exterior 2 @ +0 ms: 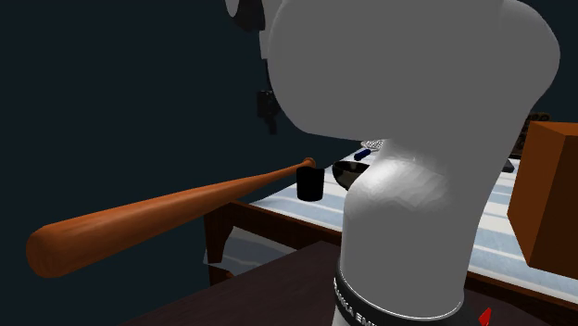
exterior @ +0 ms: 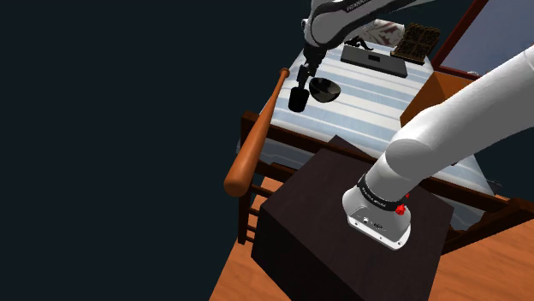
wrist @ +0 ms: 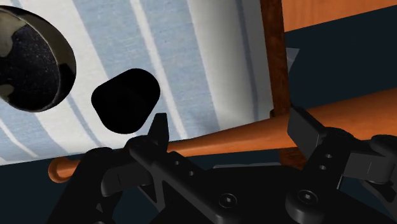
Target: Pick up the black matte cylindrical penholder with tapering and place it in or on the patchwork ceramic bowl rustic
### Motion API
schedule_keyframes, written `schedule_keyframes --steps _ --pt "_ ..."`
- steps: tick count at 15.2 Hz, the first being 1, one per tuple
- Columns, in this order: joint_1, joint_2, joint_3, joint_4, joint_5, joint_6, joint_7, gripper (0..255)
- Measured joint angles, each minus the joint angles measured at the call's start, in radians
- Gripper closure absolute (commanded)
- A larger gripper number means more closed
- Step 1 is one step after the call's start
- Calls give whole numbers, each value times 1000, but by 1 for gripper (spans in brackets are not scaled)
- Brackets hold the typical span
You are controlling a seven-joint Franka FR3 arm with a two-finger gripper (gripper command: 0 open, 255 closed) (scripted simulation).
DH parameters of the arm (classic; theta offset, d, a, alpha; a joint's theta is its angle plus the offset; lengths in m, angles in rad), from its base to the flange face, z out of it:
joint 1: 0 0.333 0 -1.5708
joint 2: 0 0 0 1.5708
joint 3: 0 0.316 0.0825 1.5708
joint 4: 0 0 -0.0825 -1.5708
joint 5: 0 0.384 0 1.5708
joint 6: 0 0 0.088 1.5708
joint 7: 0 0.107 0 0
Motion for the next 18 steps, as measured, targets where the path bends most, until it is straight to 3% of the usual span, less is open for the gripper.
schedule_keyframes --steps 8,12,18 --pt "-45 292 -62 81 -43 283 -44 0" --pt "-66 459 -77 161 -33 404 -69 0" --pt "-103 603 -75 240 -2 496 -114 0"
